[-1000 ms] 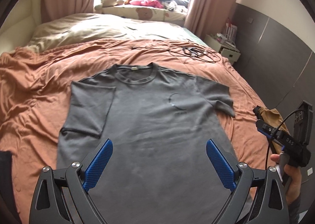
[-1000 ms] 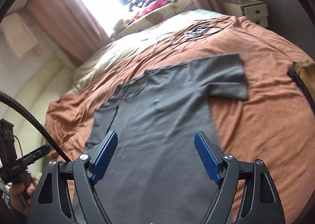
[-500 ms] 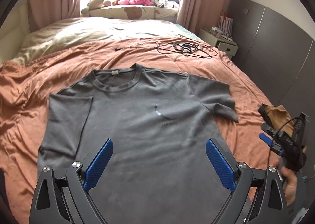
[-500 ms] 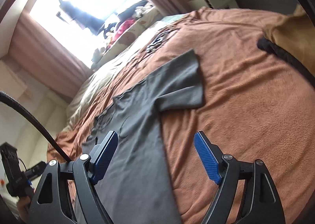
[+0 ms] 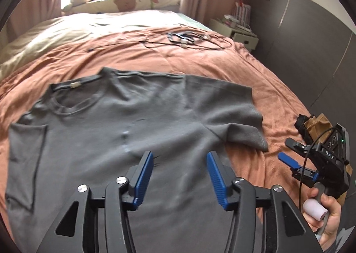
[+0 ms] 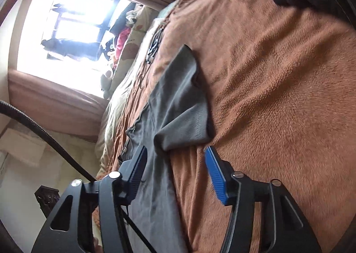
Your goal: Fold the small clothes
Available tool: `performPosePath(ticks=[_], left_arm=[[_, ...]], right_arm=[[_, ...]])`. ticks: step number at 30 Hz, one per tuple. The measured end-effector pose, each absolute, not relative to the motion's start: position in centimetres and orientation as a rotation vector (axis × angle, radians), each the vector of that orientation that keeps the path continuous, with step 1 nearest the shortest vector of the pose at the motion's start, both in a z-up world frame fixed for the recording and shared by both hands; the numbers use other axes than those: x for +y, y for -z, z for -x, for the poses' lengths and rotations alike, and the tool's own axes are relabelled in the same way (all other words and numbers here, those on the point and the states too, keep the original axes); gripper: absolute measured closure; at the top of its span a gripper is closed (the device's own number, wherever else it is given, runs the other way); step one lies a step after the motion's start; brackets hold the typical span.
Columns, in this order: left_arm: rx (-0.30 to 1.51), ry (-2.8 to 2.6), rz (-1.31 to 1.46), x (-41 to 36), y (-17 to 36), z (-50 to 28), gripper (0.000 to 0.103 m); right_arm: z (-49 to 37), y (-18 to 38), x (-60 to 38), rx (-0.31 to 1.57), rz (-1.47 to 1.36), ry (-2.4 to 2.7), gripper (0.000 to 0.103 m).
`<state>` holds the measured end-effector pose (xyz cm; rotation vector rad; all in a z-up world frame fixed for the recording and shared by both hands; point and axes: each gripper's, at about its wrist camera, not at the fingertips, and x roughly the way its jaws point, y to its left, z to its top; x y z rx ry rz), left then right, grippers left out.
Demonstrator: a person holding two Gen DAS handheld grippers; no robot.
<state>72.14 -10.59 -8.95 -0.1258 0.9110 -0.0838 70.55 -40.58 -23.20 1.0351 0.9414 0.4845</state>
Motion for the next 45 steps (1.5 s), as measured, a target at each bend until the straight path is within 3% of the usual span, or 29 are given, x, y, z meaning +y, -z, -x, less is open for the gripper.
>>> performPosePath(ticks=[13,30,31,34,36,45], left_arm=[[0.998,0.163,0.105,-13.7,14.9,-78.4,0.076],[1.051,0.193,0.126,-15.0,18.7,-81.9,0.077],[1.049,0.189,0.129,-15.1,18.8,-81.9,0.077],[1.049,0.176,0.134,-15.1,18.8,-82.1,0.077],[1.052,0.172,0.132,-15.2,18.4,-81.9,0.078],[1.004,0.264,0.145,-15.3,15.9,-79.7,0.078]], right_arm=[[-75.4,22.1,-38.9,1.05,-0.904,-0.452,0.053],[-79.7,20.1,-36.3,1.077,-0.785,-0.496,0.055],[-79.7,20.4,-36.6,1.074,-0.794,-0.496,0.06],[-79.7,20.6,-36.8,1.082,-0.832,-0.521,0.093],[-79.3,20.4,-37.3,1.063,-0.835,-0.528,0.1],[-77.4,15.0,-37.7,0.897,-0.821,-0.605,0.102]])
